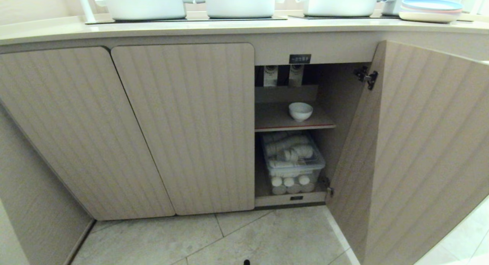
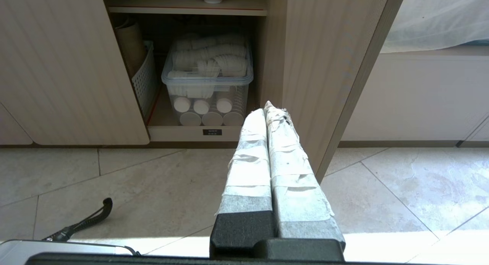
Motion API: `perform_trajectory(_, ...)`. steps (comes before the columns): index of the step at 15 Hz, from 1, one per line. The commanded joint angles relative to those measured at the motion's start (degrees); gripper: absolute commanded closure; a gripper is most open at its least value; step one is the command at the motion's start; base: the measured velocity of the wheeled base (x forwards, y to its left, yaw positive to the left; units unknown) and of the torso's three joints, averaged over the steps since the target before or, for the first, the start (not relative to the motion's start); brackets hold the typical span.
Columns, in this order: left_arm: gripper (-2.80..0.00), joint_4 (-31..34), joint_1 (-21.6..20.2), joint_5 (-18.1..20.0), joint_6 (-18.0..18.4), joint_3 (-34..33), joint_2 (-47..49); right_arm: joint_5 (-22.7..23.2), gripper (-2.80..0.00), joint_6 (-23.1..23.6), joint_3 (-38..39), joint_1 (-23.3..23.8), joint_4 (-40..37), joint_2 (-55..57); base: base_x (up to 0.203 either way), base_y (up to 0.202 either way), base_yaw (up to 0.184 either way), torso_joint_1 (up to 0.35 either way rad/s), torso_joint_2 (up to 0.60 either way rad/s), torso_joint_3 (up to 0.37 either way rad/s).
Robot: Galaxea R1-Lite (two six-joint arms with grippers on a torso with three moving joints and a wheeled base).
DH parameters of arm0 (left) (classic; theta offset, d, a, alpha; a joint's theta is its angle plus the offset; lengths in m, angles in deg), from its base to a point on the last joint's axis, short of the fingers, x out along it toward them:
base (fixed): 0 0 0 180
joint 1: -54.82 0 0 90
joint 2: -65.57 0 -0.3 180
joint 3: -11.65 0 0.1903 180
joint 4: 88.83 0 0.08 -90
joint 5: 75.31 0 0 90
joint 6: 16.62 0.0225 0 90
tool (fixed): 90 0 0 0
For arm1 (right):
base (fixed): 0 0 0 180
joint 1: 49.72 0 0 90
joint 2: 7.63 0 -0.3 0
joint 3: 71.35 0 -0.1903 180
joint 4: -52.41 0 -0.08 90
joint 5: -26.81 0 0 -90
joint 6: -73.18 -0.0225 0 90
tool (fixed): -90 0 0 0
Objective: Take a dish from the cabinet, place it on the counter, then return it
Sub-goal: Take the bowl from the cabinet
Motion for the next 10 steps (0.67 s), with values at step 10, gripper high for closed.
perform_trajectory(10,0.00,0.0,0.0,0.0,0.0,0.0,0.0,0.0,0.00,0.0,0.0,0.0,0.0,0.1,0.086,0.000,0.000,0.000,0.00,0.001)
